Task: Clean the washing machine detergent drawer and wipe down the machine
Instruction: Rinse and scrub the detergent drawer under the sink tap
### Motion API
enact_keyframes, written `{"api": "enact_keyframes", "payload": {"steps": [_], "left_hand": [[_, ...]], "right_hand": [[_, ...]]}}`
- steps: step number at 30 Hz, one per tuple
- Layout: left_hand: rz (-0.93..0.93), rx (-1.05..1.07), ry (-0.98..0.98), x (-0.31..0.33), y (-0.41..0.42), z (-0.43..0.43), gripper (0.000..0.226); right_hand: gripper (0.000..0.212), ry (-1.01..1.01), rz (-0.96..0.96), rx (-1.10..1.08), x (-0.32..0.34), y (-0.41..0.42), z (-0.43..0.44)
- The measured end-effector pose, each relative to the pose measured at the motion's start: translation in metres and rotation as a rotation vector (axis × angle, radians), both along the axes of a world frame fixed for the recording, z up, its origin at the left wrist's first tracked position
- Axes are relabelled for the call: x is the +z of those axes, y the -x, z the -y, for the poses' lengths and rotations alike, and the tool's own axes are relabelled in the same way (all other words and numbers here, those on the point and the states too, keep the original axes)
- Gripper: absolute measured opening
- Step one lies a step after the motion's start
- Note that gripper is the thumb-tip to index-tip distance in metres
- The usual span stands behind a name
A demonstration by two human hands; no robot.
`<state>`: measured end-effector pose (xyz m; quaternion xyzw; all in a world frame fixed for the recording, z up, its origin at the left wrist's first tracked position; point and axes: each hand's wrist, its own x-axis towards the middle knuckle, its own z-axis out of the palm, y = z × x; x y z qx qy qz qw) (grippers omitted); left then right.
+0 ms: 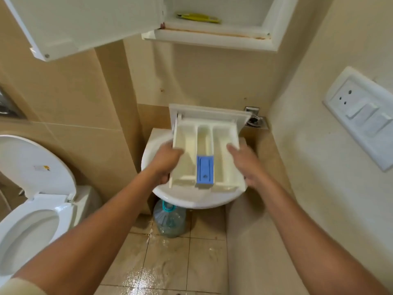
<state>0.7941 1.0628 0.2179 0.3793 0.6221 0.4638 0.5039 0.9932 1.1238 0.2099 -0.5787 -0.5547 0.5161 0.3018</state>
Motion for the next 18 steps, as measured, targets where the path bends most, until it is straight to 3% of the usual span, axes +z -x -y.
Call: {"api": "enact_keyframes", "payload": {"steps": [3, 5, 6, 7, 8, 9, 11, 12, 14, 15, 18], "left_hand": [[-0.137, 0.081, -0.41, 0.059, -0.001, -0.021, 0.024], [-0.198, 0.104, -0.644, 0.076, -0.004, -0.027, 0.025], [-0.222, 0.135, -0.667, 0.067, -0.005, -0.029, 0.025], [-0.247, 0.182, -0.61, 0.049, -0.007, -0.031, 0.025], [-0.279, 0.225, -0.453, 0.023, -0.008, -0.032, 0.026], [-0.27, 0.207, -0.206, -0.003, -0.01, -0.031, 0.026], [-0.253, 0.036, 0.4, -0.048, -0.013, -0.023, 0.031], [-0.267, -0.038, 0.588, -0.063, -0.014, -0.017, 0.035], [-0.271, -0.009, 0.612, -0.081, -0.014, -0.011, 0.032], [-0.255, 0.044, 0.524, -0.077, -0.014, -0.014, 0.026], [-0.308, 0.147, 0.161, -0.039, -0.012, -0.028, 0.02]], "right_hand": [[0.028, -0.576, 0.109, -0.178, 0.07, -0.004, -0.013], [0.03, -0.948, 0.03, -0.301, 0.076, -0.001, -0.01], [0.032, -1.036, 0.046, -0.367, 0.062, 0.003, -0.01], [0.034, -1.012, 0.115, -0.432, 0.034, 0.007, -0.01], [0.035, -0.845, 0.157, -0.431, 0.008, 0.01, -0.009], [0.034, -0.559, 0.221, -0.316, -0.016, 0.011, -0.013], [0.024, 0.148, 0.559, 0.126, -0.061, 0.004, -0.011], [0.019, 0.339, 0.65, 0.238, -0.077, -0.001, -0.008], [0.016, 0.395, 0.5, 0.138, -0.098, -0.009, -0.005], [0.016, 0.346, 0.394, 0.059, -0.094, -0.008, -0.007], [0.023, 0.013, 0.332, -0.046, -0.044, -0.008, -0.029]]}}
